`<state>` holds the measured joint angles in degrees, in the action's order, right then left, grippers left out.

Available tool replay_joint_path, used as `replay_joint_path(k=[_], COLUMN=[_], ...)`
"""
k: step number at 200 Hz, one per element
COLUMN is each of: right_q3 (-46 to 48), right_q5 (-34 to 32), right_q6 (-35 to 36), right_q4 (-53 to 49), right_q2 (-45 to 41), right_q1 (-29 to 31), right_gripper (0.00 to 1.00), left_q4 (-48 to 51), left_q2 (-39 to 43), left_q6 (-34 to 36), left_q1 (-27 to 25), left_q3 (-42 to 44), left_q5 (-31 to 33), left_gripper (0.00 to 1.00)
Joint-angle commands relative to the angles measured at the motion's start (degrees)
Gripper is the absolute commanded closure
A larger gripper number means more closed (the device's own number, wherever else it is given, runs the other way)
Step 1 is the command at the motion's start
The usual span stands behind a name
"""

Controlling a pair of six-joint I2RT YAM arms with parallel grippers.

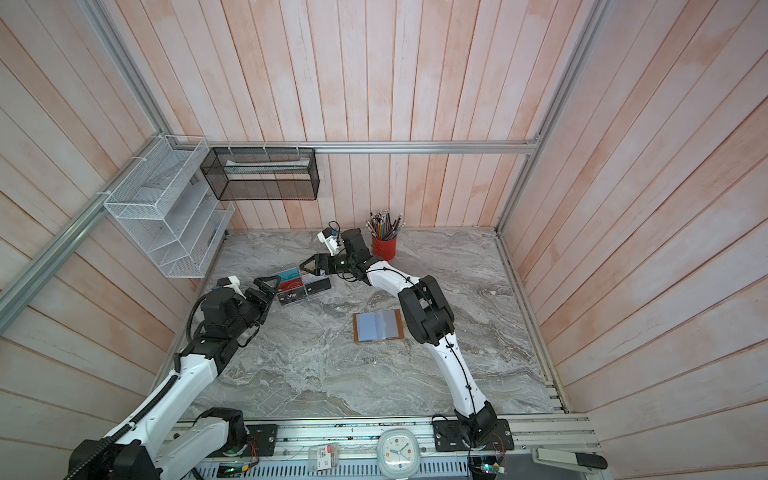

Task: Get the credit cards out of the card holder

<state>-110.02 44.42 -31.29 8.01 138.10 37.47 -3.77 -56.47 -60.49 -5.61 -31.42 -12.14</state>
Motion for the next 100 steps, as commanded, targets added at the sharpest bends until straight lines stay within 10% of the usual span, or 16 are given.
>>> replay_joint_path(k=[1, 100], right_q3=[3.0, 35.2], right_q5=[-0.9, -23.2], right_q6=[2.4, 8.5], right_q4=[-1.9, -5.8], right_q2=[-5.9, -39.2], right_q1=[0.6, -14.3], right_gripper=[0.02, 0.02], left_q4=[1.1, -0.1], left_q2=[1.5, -2.1], left_q6=[7.2, 36.8], left_q1=[0.3, 0.9], left_q3=[-1.2, -8.0], left_q5=[0.0, 23.6], left_gripper=[0.0, 0.0])
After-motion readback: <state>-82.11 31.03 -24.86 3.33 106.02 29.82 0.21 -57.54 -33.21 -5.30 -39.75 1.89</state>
